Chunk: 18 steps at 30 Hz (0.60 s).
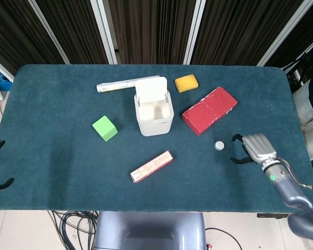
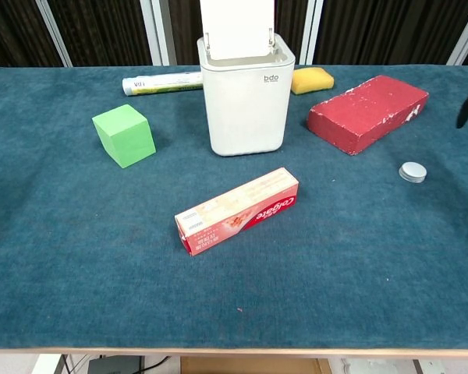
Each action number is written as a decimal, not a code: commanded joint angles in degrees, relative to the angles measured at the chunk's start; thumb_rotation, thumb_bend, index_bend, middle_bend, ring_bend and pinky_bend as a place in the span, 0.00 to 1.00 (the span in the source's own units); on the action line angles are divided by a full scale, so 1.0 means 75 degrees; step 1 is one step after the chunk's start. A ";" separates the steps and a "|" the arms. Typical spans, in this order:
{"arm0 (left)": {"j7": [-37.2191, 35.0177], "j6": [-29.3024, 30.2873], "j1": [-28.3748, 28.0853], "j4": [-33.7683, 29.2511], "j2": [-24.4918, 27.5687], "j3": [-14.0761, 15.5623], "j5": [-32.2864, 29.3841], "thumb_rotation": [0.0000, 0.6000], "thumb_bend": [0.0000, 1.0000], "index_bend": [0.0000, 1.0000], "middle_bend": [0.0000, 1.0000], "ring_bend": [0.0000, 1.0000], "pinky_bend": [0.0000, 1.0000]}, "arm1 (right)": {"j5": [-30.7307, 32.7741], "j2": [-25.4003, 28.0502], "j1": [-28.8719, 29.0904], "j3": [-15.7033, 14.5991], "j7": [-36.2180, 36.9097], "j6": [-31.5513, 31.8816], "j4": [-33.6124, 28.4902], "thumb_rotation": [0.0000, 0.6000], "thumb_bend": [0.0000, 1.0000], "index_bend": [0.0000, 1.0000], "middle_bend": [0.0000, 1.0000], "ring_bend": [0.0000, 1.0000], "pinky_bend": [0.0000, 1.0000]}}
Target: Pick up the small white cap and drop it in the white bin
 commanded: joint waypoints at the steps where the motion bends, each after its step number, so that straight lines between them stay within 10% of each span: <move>1: 0.0010 -0.0002 -0.0001 -0.0003 0.0002 -0.0002 -0.0007 1.00 0.15 0.11 0.16 0.03 0.00 | 0.0598 -0.0674 0.0458 0.0072 -0.0626 -0.0436 0.0697 1.00 0.11 0.34 0.88 0.95 0.91; 18: 0.0031 -0.0049 -0.0014 0.0000 0.0026 0.0000 -0.0039 1.00 0.15 0.11 0.16 0.03 0.00 | 0.1338 -0.2266 0.0987 -0.0170 -0.1365 -0.0462 0.2426 1.00 0.12 0.39 0.88 0.95 0.91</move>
